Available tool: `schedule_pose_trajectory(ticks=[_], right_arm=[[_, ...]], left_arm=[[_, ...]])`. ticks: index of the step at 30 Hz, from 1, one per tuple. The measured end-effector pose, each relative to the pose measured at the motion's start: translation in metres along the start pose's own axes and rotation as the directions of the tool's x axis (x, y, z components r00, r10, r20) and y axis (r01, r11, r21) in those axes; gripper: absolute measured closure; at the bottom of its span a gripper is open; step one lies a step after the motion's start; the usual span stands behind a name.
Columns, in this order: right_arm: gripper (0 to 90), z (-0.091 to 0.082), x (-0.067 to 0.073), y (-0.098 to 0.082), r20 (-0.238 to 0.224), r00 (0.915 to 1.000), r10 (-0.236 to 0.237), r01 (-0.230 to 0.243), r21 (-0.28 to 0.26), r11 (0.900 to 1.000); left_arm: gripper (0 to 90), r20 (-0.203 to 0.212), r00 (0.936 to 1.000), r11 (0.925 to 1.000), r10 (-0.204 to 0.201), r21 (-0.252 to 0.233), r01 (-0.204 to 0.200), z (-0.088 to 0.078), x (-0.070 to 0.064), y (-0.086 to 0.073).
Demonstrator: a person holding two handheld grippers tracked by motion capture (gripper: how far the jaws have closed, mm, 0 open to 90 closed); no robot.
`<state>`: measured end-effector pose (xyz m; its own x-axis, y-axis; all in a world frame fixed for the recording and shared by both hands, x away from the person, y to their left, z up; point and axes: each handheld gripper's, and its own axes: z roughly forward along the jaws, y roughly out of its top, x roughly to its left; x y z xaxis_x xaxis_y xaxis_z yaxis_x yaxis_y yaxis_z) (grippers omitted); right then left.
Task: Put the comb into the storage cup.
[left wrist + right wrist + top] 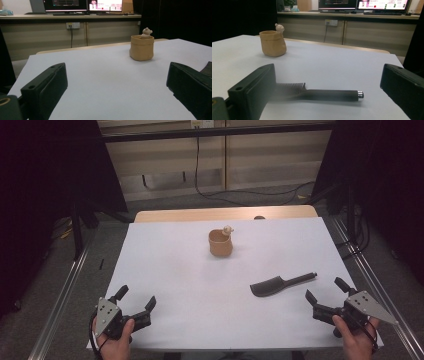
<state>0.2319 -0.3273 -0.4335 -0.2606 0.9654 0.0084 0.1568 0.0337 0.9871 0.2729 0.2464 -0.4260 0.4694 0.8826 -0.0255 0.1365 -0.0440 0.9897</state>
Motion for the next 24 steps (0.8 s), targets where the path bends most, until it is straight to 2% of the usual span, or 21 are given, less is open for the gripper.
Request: schedule_pose_trajectory(ticks=[15, 18, 20, 24], right_arm=[[0.0, 0.0022, -0.0003, 0.0, -0.068, 0.9977, -0.004, 0.004, -0.007, 1.0], [0.0, 0.002, -0.0006, 0.0008, -0.072, 0.9974, -0.007, 0.006, -0.015, 1.0], [0.0, 0.003, -0.0011, 0.001, -0.072, 0.9974, -0.007, 0.006, -0.018, 1.0], [0.0, 0.0074, -0.0026, 0.0028, -0.067, 0.9977, -0.004, 0.003, -0.005, 1.0]], left_arm=[[3.5, 0.003, 1.0, 1.0, 0.002, 0.003, -0.002, 0.0024, 0.0004, 0.0003], [3.5, 0.01, 0.9999, 0.9998, 0.012, 0.012, -0.013, 0.0032, -0.0004, -0.0005], [3.5, 0.014, 0.9999, 1.0, 0.004, 0.009, -0.004, 0.004, -0.0013, -0.0009], [3.5, 0.025, 0.9995, 0.9998, 0.019, 0.01, -0.02, 0.0033, -0.0017, -0.0006]])
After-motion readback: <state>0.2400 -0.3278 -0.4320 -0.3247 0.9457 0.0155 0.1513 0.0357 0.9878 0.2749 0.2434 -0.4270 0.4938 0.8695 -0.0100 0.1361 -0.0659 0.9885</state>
